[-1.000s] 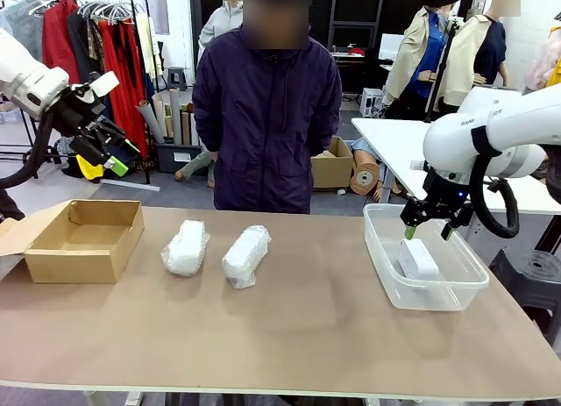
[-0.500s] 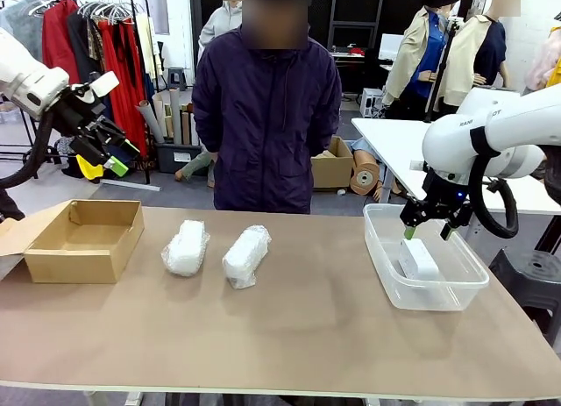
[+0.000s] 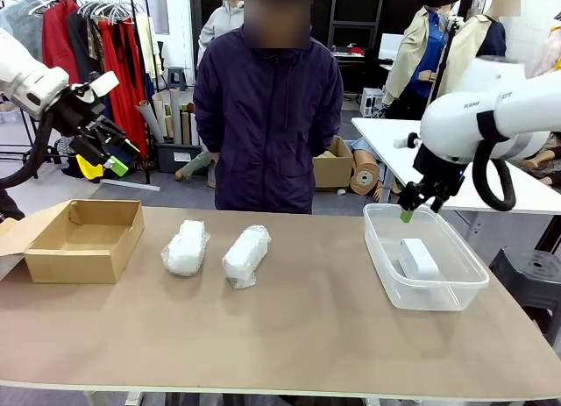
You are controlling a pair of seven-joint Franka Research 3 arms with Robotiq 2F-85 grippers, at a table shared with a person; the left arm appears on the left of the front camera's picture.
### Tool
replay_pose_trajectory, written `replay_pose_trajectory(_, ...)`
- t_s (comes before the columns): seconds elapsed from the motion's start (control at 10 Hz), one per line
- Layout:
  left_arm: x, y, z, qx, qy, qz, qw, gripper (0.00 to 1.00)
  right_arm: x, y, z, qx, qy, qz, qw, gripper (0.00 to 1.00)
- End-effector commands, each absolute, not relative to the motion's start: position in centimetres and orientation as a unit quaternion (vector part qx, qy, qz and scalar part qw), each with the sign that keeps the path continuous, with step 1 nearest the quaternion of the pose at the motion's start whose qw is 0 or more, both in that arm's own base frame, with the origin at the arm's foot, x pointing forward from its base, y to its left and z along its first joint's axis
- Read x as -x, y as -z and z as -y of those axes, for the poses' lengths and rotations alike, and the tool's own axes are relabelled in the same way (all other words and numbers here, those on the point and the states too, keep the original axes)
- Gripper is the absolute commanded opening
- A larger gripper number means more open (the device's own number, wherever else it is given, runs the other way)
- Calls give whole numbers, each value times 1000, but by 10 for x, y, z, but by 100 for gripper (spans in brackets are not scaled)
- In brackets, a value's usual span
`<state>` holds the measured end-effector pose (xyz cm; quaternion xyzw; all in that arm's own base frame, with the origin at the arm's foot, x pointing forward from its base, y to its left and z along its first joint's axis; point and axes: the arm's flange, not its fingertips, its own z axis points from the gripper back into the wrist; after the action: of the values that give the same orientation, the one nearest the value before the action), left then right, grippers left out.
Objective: Separate and place wrapped and unwrapped clocks.
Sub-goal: Pick up the Digital clock indicated by the person.
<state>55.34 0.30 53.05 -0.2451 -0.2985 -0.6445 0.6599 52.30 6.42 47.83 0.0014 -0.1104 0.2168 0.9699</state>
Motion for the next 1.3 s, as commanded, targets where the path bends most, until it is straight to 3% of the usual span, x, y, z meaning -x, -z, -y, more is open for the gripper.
replay_pose_trajectory(0.0, -550, -531, -2, 242, 643, 300, 662, 100, -511, -501, -64, -31, -333, 152, 930, 100)
replay_pose_trajectory(0.4, -550, -531, -2, 242, 643, 300, 662, 100, -499, -561, -74, -135, -550, 238, 789, 100)
replay_pose_trajectory(1.0, -550, -531, -2, 242, 643, 300, 662, 100, -545, -577, -15, -304, -598, 282, 686, 100)
replay_pose_trajectory(1.2, -550, -531, -2, 242, 643, 300, 662, 100, -554, -572, -5, -313, -610, 313, 658, 100)
